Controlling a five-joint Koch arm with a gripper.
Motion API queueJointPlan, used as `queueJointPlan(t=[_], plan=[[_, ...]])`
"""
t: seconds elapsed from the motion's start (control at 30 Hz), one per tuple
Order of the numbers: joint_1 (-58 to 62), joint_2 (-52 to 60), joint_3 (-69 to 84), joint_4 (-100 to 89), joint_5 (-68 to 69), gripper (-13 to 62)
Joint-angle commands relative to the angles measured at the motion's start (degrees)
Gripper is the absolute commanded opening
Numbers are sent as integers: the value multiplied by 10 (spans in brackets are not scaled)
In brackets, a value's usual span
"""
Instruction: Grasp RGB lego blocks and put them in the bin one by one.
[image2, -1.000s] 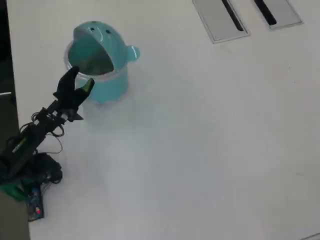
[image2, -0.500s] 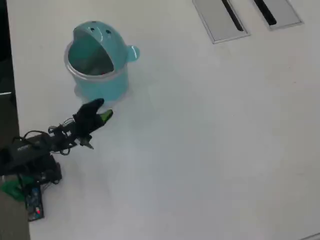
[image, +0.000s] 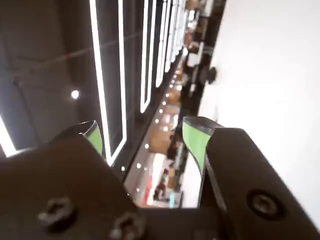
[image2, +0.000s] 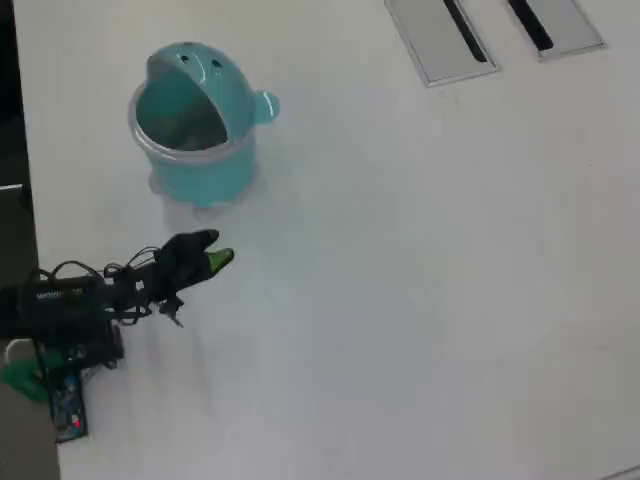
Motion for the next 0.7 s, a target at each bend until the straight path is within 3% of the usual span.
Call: queueJointPlan(t=[0.0,0.67], plan=[[12,40,-11,-88,25,301],[32,40,259,-249,70,302]])
